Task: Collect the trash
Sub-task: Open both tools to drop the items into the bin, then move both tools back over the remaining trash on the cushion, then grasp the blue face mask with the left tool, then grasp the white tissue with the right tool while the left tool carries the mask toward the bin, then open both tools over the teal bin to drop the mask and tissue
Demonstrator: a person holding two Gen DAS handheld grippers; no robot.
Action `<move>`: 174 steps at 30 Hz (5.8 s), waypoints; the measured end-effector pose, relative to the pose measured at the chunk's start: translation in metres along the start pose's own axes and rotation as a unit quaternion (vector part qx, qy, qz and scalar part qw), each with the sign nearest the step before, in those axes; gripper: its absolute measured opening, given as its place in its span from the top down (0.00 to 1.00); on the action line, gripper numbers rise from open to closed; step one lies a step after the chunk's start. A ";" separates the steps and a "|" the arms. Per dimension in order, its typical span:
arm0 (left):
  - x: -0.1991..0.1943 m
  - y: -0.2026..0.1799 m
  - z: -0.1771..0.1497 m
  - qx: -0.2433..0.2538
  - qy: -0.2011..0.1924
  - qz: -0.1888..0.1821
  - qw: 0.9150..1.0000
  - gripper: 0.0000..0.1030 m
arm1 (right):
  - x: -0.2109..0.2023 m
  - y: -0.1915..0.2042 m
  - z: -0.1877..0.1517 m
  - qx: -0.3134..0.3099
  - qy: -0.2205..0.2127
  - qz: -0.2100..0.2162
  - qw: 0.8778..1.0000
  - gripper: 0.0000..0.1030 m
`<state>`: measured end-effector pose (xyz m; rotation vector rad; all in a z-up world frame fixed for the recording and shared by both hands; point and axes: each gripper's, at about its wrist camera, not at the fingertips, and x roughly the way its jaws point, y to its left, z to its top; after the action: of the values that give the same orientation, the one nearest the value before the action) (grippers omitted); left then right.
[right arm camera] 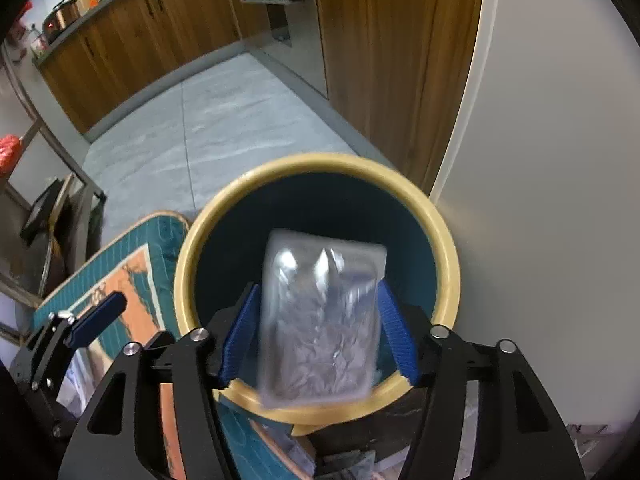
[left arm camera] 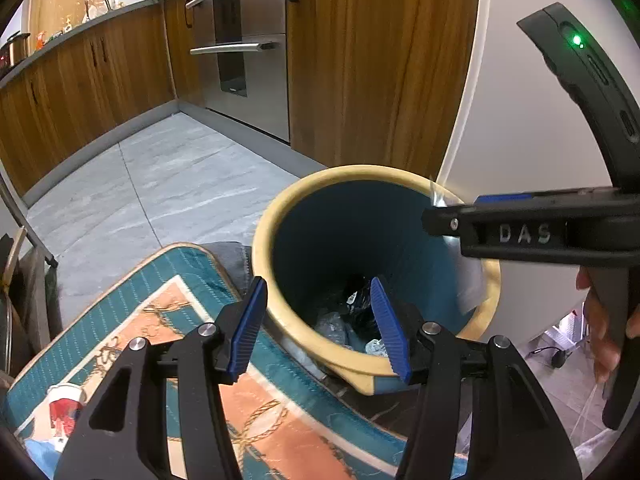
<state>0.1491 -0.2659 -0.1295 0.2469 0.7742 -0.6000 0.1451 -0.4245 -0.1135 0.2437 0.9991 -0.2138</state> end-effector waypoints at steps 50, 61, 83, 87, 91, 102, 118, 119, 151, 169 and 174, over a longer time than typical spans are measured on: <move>-0.276 0.177 -0.107 -0.141 -0.029 0.230 0.963 0.06 | -0.120 0.189 -0.065 -0.124 -0.132 0.104 0.978 0.05; -0.266 0.204 -0.142 -0.135 0.019 0.242 0.961 0.06 | -0.072 0.239 -0.078 -0.138 -0.061 0.094 0.984 0.05; -0.154 0.228 -0.155 -0.154 0.119 0.191 0.962 0.13 | -0.013 0.259 -0.074 -0.169 0.013 0.089 0.982 0.07; -0.142 0.235 -0.156 -0.182 0.134 0.178 0.958 0.30 | -0.008 0.255 -0.075 -0.164 0.030 0.095 0.981 0.07; -0.130 0.238 -0.160 -0.214 0.142 0.144 0.956 0.65 | -0.010 0.256 -0.076 -0.179 0.027 0.105 0.978 0.07; -0.189 0.232 -0.130 -0.194 0.082 0.137 0.968 0.94 | -0.017 0.272 -0.086 -0.217 0.027 0.138 0.966 0.07; -0.234 0.252 -0.127 -0.169 0.068 0.183 0.966 0.94 | 0.006 0.343 -0.137 -0.263 0.103 0.185 0.941 0.36; -0.232 0.255 -0.128 -0.169 0.069 0.182 0.966 0.94 | 0.012 0.345 -0.140 -0.261 0.116 0.184 0.940 0.40; -0.176 0.161 -0.037 -0.099 0.008 0.130 0.986 0.94 | -0.057 0.185 -0.037 -0.199 -0.025 0.124 0.972 0.73; -0.061 0.021 0.002 -0.010 0.016 0.025 1.000 0.93 | -0.019 0.036 0.002 -0.116 -0.022 -0.015 0.993 0.73; -0.022 -0.004 0.004 0.000 0.036 0.008 0.999 0.93 | -0.008 0.019 0.000 -0.121 -0.001 -0.047 0.991 0.73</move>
<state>0.1370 -0.2616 -0.1112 0.2749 0.8407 -0.5785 0.1468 -0.4056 -0.1050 -0.0256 1.0256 -0.1758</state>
